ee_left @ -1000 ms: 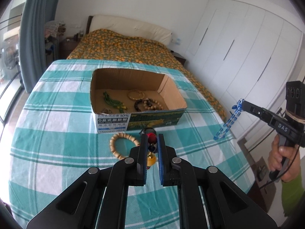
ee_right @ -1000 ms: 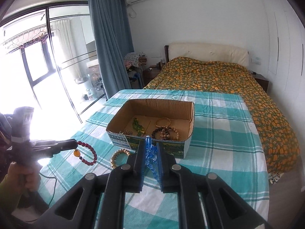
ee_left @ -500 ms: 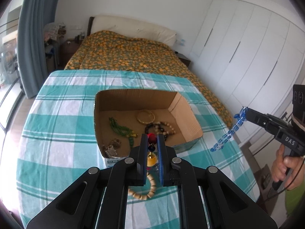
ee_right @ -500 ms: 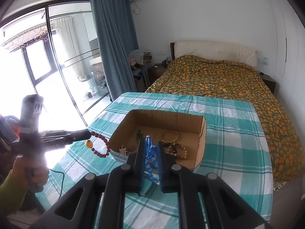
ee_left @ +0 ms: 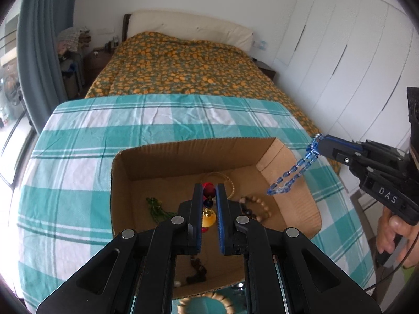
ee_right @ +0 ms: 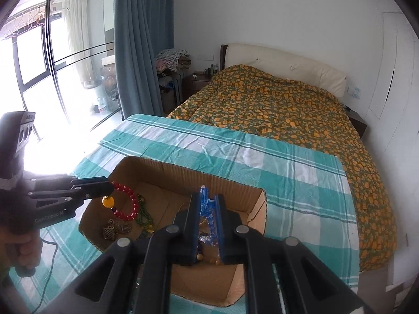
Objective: Organize jewelry
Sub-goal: 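Carry the red bracelet into the box with left tool while right tool releases the blue bracelet there, then withdraw both open tools from the box toward the wooden bracelet and watch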
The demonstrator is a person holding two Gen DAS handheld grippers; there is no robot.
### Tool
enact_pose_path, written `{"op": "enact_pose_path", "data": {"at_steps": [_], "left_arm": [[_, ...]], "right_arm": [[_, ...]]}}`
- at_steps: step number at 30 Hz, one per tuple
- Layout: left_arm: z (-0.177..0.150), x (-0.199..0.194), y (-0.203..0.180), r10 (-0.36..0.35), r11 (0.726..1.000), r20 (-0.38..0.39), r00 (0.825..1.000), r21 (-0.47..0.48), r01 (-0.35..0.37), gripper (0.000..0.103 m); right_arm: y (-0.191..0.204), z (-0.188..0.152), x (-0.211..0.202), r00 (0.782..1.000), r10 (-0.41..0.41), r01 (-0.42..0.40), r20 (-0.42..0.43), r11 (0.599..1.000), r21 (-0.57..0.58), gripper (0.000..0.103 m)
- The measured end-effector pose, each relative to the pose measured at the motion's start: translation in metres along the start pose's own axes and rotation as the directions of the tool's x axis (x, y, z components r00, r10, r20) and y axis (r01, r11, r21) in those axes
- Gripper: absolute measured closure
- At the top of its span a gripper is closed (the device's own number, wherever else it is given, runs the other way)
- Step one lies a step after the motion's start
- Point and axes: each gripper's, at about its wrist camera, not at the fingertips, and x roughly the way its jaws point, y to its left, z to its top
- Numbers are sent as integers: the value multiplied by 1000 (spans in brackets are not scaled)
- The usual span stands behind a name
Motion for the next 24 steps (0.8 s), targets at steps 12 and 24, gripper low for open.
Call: {"op": "enact_pose_path", "data": {"at_steps": [12,24], "left_arm": [[-16,18,-10,124,991,24,992,52,-125,15],[-151,-99,-3,169,986,75,983,-8,-169,5]], "right_arm": [[-31,-22,25,998,-19,12,55,990,139,44],[15,-164,-82,995,-35,26,91,995,95,43]]}}
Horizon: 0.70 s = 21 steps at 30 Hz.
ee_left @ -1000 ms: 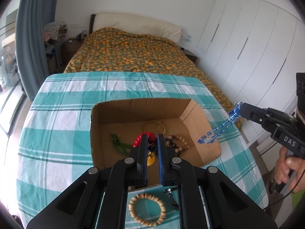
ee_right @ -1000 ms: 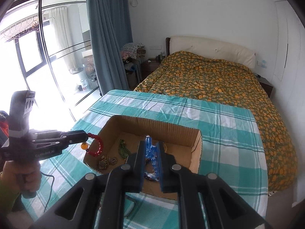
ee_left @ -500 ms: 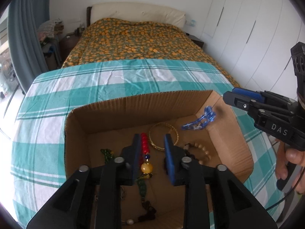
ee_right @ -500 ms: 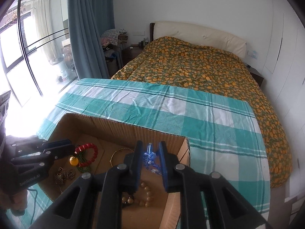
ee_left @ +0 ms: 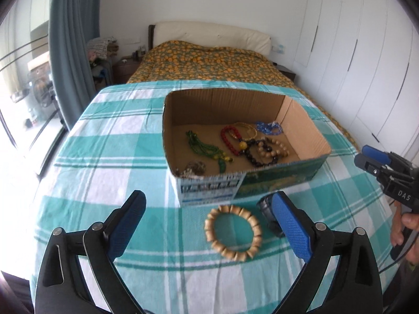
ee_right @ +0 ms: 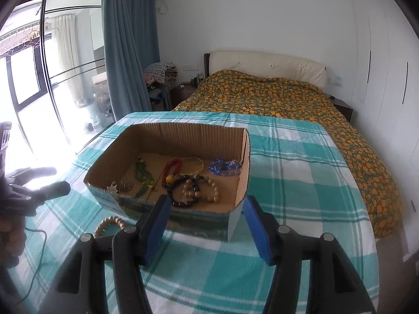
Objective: Organize jewelry
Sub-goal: 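Withdraw both open tools from the box toward the wooden bracelet and watch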
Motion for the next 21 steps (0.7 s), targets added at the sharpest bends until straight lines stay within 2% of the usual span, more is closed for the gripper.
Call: {"op": "enact_pose_path", "data": {"at_steps": [4,8,13,21], "left_arm": [[-58,-16,-6,8,999,-48,999,-48,-10,5],[-93,-12,-18,4,998,-108,994,-67,-11,5],[-110,-1,-27,29,997,-140,990,-67,-39,5],[-119,-4,-33,67,997,-139,988,-37,-73,5]], "right_arm": [[23,-66,-22,998,-26,25,-60,1000,-16,44],[30,-109,-36,995,-12,17,-94,998,57,43],[28,-132,-39,994,-11,26,-110,990,140,43],[34,-143,-44,992,-15,30,-123,992,126,43]]}}
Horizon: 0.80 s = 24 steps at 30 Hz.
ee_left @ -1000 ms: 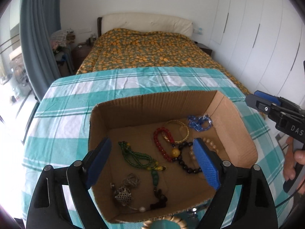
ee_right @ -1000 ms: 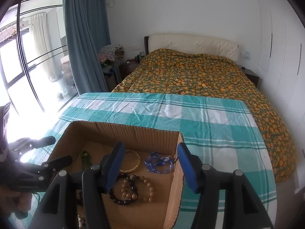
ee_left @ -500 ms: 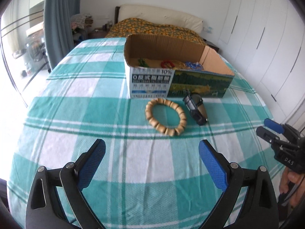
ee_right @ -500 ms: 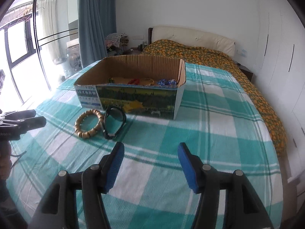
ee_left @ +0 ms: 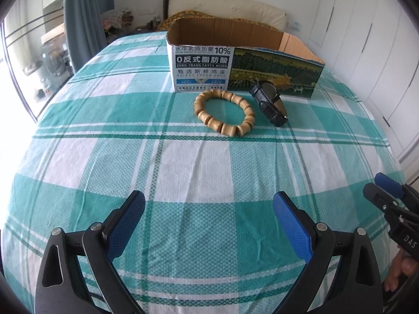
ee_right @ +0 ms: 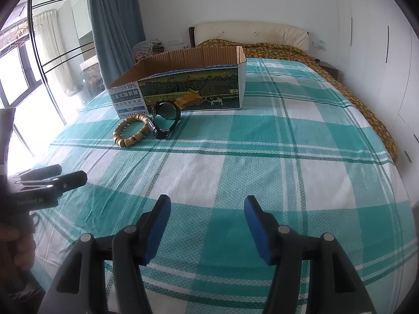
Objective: Organize jewelry
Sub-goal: 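Withdraw both open tools from the box toward the wooden bracelet and watch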
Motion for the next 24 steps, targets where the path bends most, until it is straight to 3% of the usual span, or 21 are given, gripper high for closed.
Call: {"op": "enact_pose_path", "data": {"at_steps": [24], "left_arm": [[-6,20,8,8,1000,-25,1000,-16,-8,5]], "right_arm": [[-6,-3,23,998,28,-25,-50,998,59,43]]}}
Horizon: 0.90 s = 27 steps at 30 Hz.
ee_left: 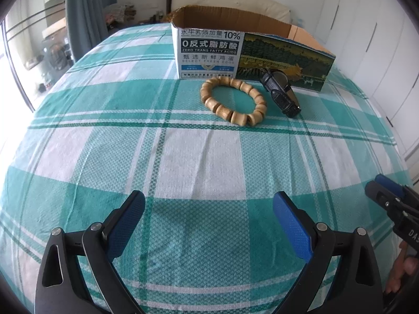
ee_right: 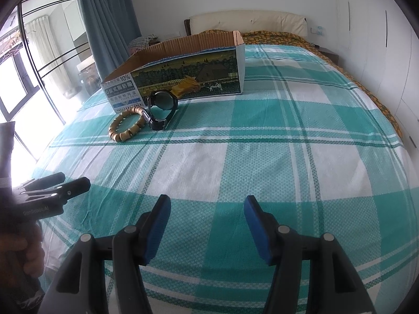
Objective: Organize jewelry
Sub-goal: 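Withdraw both open tools from the box toward the wooden bracelet and watch, then grasp the light wooden bead bracelet with left tool while right tool grasps the black watch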
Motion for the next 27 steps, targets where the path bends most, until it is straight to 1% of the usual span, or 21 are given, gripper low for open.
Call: {"op": "enact_pose_path", "data": {"at_steps": [6,13,18,22,26,27], "left_arm": [[1,5,1,7,1000,2,1000,-3,-7,5],[15,7,11,-33,998,24,999,-57,35,5],[36,12,18,-60,993,42,997,-102,64,5],[59,19,23,-78,987,65,995,-134,86,5],[82,37,25,-40,990,65,997,-136,48,5],[86,43,26,-26,990,60,998,-137,34,5]], "right_arm": [[-2,8,9,1000,9,-9,-2,1000,24,43],[-4,22,24,1000,23,-23,9,998,58,43],[-6,36,36,999,47,-48,13,995,84,44],[-4,54,44,996,88,-90,31,992,93,44],[4,83,61,993,110,-113,48,991,73,44],[6,90,67,991,121,-124,47,990,65,49]]}}
